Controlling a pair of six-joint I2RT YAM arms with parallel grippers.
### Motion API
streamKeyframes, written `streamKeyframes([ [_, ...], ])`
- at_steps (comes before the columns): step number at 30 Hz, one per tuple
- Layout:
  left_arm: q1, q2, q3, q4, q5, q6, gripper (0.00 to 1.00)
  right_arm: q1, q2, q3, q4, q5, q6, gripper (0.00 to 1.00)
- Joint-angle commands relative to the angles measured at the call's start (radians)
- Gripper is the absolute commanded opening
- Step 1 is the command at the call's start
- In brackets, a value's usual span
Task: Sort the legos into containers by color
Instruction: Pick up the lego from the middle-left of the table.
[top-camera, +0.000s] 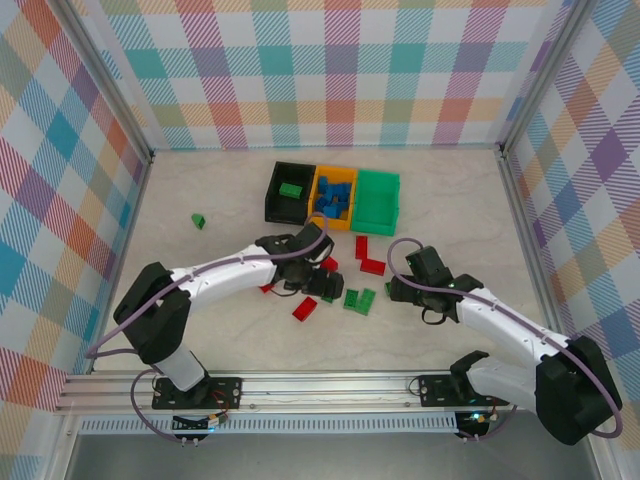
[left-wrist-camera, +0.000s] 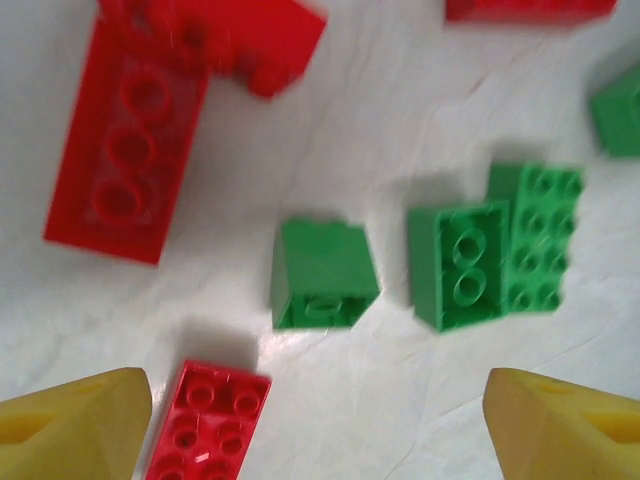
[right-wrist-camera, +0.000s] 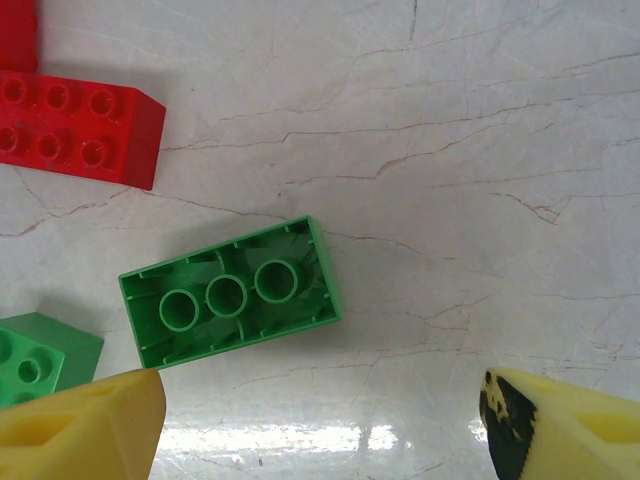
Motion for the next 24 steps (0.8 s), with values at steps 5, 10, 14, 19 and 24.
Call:
streamKeyframes([
  [5,-0.036,0.087,0.031,-0.076,-0.063,0.01,0.82,0.014,0.012,0.019,-0.001,0.013,0.003,0.82],
  [10,-0.043,0.179,0.115,-0.096,-0.058,0.038,0.77,0.013,0.009,0.019,-0.003,0.019,0.007,0.83],
  [14,-0.046,0.228,0.154,-0.112,-0.061,0.047,0.74,0.015,0.007,0.019,-0.005,0.025,0.009,0.83],
  [19,-0.047,0.262,0.175,-0.115,-0.054,0.052,0.71,0.016,0.01,0.018,-0.005,0.03,0.011,0.83],
  [24,-0.054,0.296,0.196,-0.098,-0.027,0.052,0.63,0.018,0.017,0.022,-0.005,0.031,0.009,0.83],
])
